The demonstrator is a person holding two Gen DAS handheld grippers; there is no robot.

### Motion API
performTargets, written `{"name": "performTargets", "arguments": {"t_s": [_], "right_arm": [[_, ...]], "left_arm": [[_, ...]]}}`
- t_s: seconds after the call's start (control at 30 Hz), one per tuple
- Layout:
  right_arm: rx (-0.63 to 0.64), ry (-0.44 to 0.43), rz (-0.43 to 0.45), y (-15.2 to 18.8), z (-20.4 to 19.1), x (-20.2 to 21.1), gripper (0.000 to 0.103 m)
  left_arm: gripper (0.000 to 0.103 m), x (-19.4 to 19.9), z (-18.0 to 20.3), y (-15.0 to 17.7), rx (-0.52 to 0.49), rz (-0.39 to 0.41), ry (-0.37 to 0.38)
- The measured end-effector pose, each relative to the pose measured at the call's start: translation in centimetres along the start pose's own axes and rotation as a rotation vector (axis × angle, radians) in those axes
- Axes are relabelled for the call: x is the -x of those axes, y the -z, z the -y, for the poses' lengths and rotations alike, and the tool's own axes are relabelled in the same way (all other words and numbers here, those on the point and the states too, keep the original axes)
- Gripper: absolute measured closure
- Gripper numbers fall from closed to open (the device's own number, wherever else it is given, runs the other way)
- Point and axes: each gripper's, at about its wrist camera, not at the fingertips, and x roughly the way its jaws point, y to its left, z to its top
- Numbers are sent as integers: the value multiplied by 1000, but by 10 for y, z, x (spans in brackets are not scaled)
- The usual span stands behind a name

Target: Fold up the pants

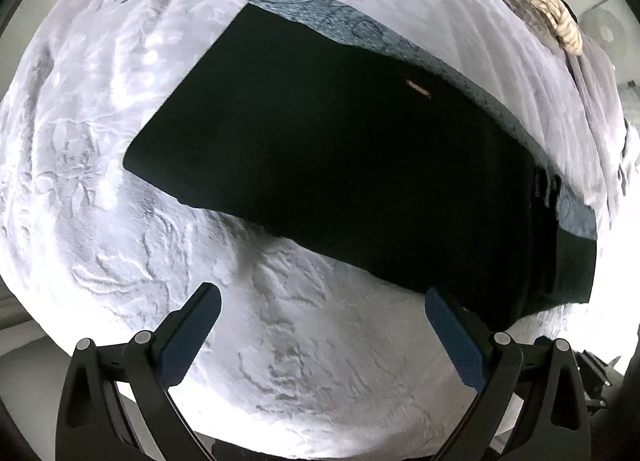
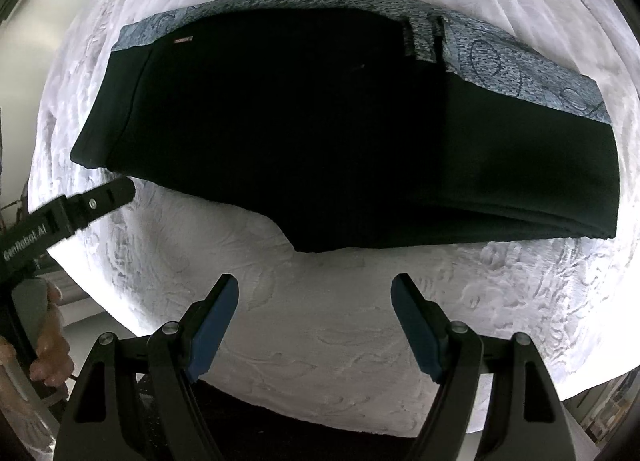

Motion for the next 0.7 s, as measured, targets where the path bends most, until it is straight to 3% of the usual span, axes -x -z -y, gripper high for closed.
{"name": "performTargets", "arguments": {"t_s": [0.2, 0.43, 0.57, 0.7], "right_arm": [[6, -2, -3, -1, -2, -2, 22], [-6, -20, -10, -2, -5, -5, 22], [5, -19, -15, -3, -8, -8, 22], [17, -16, -21, -4, -11, -10, 22]], "left_arm": [[1, 9, -21, -10, 25, 25, 28], [1, 26, -76, -18, 169, 94, 222], [1, 15, -94, -19, 202, 55, 316], [1, 7, -88, -7, 204, 44, 381]]}}
